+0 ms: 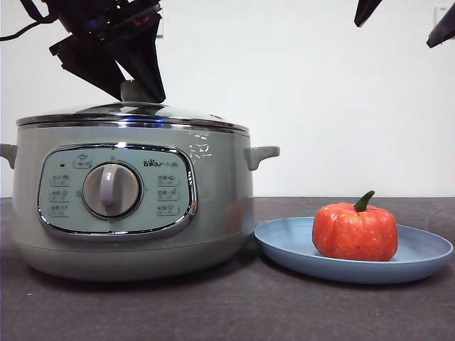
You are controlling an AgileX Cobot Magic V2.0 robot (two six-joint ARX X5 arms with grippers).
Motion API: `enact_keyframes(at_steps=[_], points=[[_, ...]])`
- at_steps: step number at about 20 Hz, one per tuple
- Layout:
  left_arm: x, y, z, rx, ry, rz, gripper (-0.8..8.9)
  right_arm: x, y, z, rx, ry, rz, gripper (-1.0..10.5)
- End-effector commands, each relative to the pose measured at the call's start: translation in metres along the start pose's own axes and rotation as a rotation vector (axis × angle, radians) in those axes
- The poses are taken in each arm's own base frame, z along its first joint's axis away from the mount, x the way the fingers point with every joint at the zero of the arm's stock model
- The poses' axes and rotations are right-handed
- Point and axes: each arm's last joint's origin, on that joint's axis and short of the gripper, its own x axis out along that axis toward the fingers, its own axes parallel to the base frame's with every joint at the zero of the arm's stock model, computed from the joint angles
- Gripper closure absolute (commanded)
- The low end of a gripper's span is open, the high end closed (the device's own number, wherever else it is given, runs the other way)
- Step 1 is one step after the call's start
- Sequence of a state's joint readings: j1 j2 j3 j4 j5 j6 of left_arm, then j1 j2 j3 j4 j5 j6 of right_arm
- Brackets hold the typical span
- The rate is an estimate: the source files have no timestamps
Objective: Take the pumpkin out from the steamer,put the pumpkin in the blue plate,close the lid
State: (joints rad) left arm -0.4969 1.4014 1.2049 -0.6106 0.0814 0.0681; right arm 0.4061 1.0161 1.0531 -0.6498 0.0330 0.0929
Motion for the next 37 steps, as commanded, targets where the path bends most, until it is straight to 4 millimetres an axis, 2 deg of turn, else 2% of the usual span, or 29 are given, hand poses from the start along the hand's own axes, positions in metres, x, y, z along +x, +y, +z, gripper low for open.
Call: enact_keyframes(at_steps=[1,2,3,9,13,14,15,16,17,20,23,25,27,33,35,37], points=[[0.003,0.000,-0.001,0.012,0.007,0.008,5.13,0.001,0.000,-0.002,0.004,0.003,-0.003,3.2],[0.003,0.000,-0.001,0.012,0.005,0.008,3.71,0.001,0.000,-0.002,0.004,0.003,-0.002,3.2],[0.003,0.000,-0.001,0.012,0.004,0.008,3.42,0.001,0.000,-0.002,0.004,0.004,-0.002,3.2],[0.002,0.000,-0.001,-0.012,0.003,0.001,3.43,0.001,0.000,-0.003,0.004,0.014,-0.001,3.2],[-0.011,-0.002,-0.004,-0.047,0.012,-0.005,3.48,0.001,-0.001,-0.005,0.002,0.035,-0.003,3.2],[-0.018,-0.002,-0.006,-0.050,0.017,-0.005,3.82,0.000,-0.001,-0.006,-0.003,0.043,-0.003,3.2],[-0.027,-0.003,-0.008,-0.050,0.021,-0.005,4.81,-0.001,-0.001,-0.007,-0.007,0.046,-0.003,3.3],[-0.038,-0.004,-0.011,-0.049,0.019,-0.004,6.22,-0.003,-0.001,-0.007,-0.011,0.044,-0.002,3.9],[-0.050,-0.005,-0.013,-0.041,0.006,-0.003,7.86,-0.006,-0.001,-0.008,-0.016,0.039,0.000,5.0],[-0.090,-0.009,-0.018,-0.028,-0.105,0.008,8.21,-0.016,-0.001,-0.008,-0.038,0.007,0.008,9.4],[-0.120,-0.010,-0.025,0.003,-0.207,0.070,8.21,-0.027,-0.001,-0.009,-0.065,-0.070,0.014,9.6],[-0.129,-0.011,-0.037,0.010,-0.277,0.096,8.21,-0.035,-0.002,-0.013,-0.062,-0.165,0.020,9.6],[-0.131,-0.013,-0.059,0.011,-0.346,0.104,8.21,-0.042,-0.003,-0.024,-0.058,-0.260,0.020,9.6],[-0.122,-0.016,-0.139,-0.033,-0.490,0.156,8.21,-0.041,-0.006,-0.086,0.017,-0.429,0.066,9.6],[-0.124,-0.017,-0.151,-0.037,-0.519,0.157,8.21,-0.042,-0.007,-0.095,0.024,-0.443,0.079,9.6],[-0.128,-0.017,-0.156,-0.040,-0.534,0.166,8.21,-0.044,-0.007,-0.096,0.024,-0.451,0.080,9.6]])
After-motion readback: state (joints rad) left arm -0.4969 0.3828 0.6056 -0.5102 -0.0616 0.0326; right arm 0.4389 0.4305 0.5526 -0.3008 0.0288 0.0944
